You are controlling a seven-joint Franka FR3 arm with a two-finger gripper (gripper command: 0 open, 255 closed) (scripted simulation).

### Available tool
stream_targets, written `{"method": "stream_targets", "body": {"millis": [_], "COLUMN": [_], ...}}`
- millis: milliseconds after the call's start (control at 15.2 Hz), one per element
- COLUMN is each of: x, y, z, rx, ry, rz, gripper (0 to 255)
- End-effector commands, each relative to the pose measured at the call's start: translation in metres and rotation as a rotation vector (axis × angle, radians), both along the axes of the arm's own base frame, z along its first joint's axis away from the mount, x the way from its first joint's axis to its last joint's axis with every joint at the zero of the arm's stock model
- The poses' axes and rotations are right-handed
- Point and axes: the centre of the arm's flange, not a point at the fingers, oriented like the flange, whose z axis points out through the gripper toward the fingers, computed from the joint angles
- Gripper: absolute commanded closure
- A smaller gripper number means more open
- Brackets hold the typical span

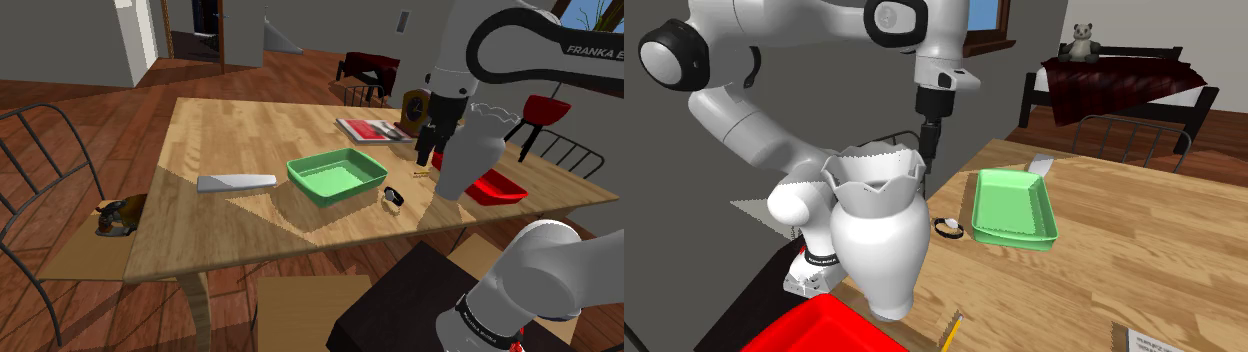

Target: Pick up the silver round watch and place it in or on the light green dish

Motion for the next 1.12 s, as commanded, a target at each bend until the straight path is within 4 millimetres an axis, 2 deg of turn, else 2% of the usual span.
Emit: {"method": "stream_targets", "body": {"millis": [0,528,1056], "x": [0.0,0.013,0.014], "y": [0.0,-0.001,-0.002], "z": [0.0,-0.1,-0.143], "rx": [0.0,0.074,0.078], "ry": [0.0,-0.087,-0.092], "rz": [0.0,0.068,0.072], "gripper": [0,0,0]}}
